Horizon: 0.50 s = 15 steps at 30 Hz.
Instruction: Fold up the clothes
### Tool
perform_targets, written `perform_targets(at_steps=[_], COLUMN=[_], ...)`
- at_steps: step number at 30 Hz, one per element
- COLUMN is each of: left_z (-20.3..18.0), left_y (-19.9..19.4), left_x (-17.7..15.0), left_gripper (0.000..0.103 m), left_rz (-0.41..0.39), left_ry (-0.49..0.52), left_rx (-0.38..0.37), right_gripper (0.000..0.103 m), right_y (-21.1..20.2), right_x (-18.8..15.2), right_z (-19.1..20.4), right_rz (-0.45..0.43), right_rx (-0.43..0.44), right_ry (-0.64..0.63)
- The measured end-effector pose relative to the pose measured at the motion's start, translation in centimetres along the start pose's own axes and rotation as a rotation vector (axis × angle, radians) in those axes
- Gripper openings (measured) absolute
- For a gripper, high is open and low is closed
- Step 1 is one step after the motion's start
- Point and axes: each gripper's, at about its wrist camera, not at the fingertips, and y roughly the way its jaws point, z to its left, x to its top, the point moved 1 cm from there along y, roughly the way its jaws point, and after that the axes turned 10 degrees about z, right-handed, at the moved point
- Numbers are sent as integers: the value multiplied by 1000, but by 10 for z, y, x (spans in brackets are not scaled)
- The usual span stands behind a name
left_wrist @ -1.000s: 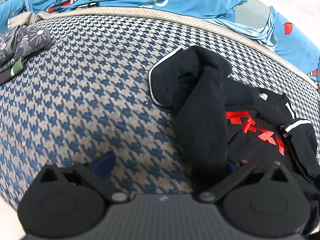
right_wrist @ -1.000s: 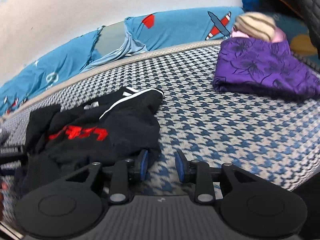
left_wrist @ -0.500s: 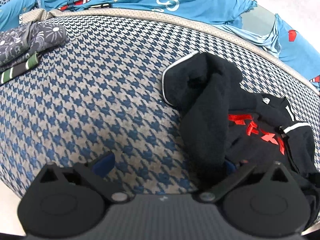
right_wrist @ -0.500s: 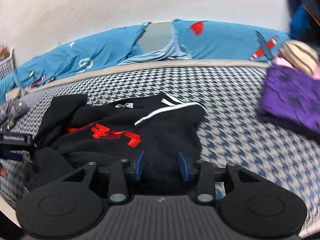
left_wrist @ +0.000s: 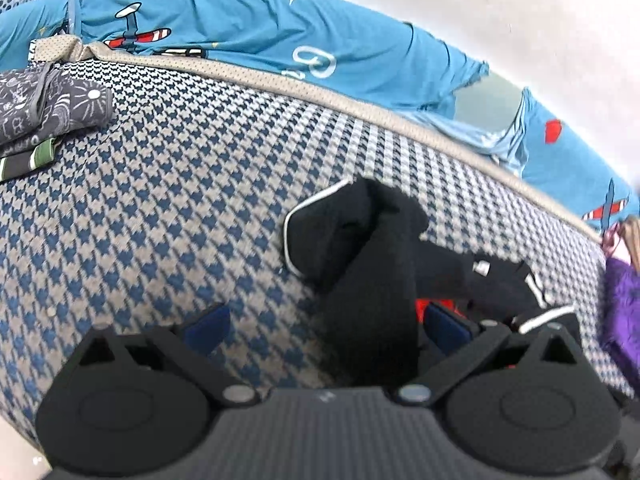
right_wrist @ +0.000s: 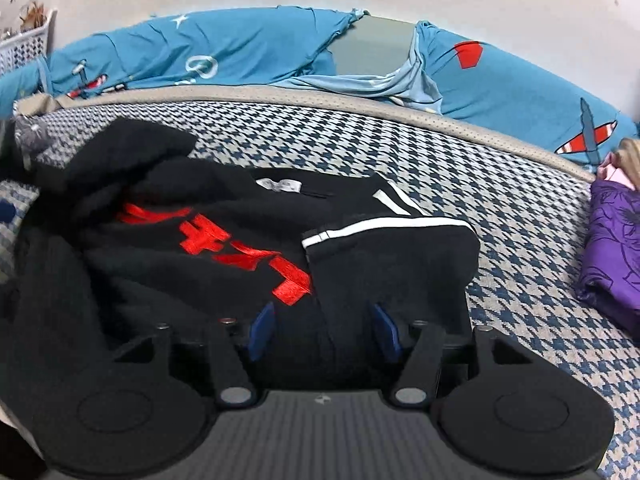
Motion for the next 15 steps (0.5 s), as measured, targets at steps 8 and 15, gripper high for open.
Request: perform_targets(at_steps=[8, 15], left_z=[-5, -10], left_y=[17, 32], left_x=[10, 8], left_gripper=[103, 103], left_rz=[-7, 0], left_ry=[-19, -18], left_rx=[16, 60], right_gripper=[27, 10], right_y=[5, 0], right_x=[0, -1], right_z=[-12, -20], right_rz=[-13, -32], right_rx=[-17, -16], right_ry=[77, 138])
